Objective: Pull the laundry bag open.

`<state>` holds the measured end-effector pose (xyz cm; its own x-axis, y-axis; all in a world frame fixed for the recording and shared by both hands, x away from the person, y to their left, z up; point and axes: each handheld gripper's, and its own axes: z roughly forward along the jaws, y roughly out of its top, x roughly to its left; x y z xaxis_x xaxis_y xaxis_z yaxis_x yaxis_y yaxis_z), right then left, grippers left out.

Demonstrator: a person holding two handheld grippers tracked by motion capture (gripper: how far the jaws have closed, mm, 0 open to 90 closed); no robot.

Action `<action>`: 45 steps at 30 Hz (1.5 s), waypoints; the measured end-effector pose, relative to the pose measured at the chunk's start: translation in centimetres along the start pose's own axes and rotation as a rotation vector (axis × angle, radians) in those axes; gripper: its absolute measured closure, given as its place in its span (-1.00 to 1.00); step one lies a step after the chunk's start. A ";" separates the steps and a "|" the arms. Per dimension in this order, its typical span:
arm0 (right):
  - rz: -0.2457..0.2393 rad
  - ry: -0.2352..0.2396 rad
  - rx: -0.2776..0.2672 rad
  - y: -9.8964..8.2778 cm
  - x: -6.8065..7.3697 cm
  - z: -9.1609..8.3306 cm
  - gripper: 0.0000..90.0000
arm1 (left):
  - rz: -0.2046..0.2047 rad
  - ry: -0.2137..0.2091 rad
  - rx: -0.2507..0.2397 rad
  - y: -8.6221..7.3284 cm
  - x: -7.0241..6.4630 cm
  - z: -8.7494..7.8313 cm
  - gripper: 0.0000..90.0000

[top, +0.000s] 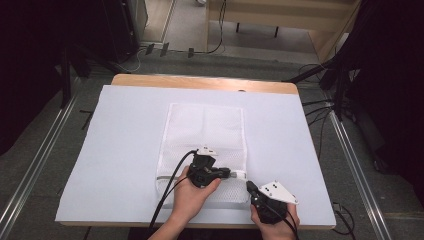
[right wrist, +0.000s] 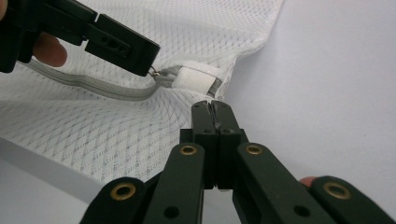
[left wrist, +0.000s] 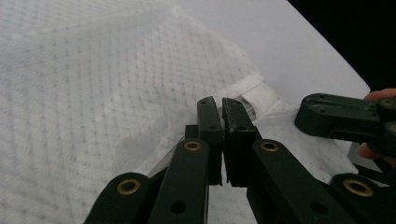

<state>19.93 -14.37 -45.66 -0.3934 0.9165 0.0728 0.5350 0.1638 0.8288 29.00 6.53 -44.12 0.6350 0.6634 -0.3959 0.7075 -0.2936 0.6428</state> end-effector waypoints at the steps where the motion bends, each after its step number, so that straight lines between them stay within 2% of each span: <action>1: 0.000 0.000 0.000 0.0 0.0 0.0 1.00 | 0.004 0.010 0.001 -0.1 0.1 -0.2 0.97; 5: -0.011 -0.016 -0.010 0.1 0.0 -0.3 1.00 | -0.023 0.033 -0.014 -0.7 1.4 -1.3 0.97; 12: -0.026 -0.021 -0.005 0.1 0.0 -0.4 1.00 | -0.079 0.078 -0.044 -2.3 4.3 -4.3 0.97; 14: -0.029 -0.025 -0.003 0.1 0.2 -0.4 1.00 | -0.105 0.103 -0.062 -3.1 5.5 -5.7 0.97; 15: -0.029 -0.025 -0.003 0.1 0.2 -0.4 1.00 | -0.105 0.103 -0.062 -3.1 5.5 -5.7 0.97; 18: -0.024 -0.032 -0.006 0.1 -0.1 -0.5 1.00 | -0.131 0.129 -0.083 -3.8 6.8 -7.3 0.97; 21: -0.016 -0.032 -0.005 0.1 -0.4 -0.6 1.00 | -0.164 0.131 -0.104 -4.5 7.9 -8.8 0.97; 23: -0.018 -0.033 -0.006 0.1 -0.4 -0.6 1.00 | -0.180 0.154 -0.117 -5.2 8.8 -10.1 0.97; 24: -0.018 -0.033 -0.006 0.1 -0.4 -0.6 1.00 | -0.180 0.154 -0.117 -5.2 8.8 -10.1 0.97; 25: -0.019 -0.036 -0.007 0.1 -0.4 -0.6 1.00 | -0.199 0.163 -0.130 -5.8 9.5 -10.9 0.97; 26: -0.020 -0.038 -0.007 0.1 -0.4 -0.6 1.00 | -0.199 0.163 -0.130 -5.8 9.5 -10.9 0.97; 33: -0.015 -0.047 -0.009 0.2 -0.9 -0.8 1.00 | -0.252 0.185 -0.160 -7.5 11.7 -13.4 0.97; 34: -0.008 -0.048 -0.008 0.2 -1.0 -0.9 1.00 | -0.270 0.170 -0.167 -7.8 12.2 -13.9 0.97; 37: -0.009 -0.033 -0.005 0.2 -1.0 -0.8 1.00 | -0.261 0.177 -0.159 -8.0 12.2 -14.0 0.97; 41: -0.015 -0.036 -0.002 0.3 -0.9 -0.7 1.00 | -0.240 0.213 -0.134 -8.4 12.0 -13.8 0.97; 45: -0.014 -0.039 0.001 0.2 -1.0 -0.7 1.00 | -0.243 0.211 -0.130 -8.7 12.0 -13.6 0.97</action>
<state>19.90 -15.48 -45.13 -0.3714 0.9276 0.0391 0.5307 0.1776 0.8288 26.19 26.41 -45.53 0.3653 0.8349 -0.4118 0.7759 -0.0285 0.6303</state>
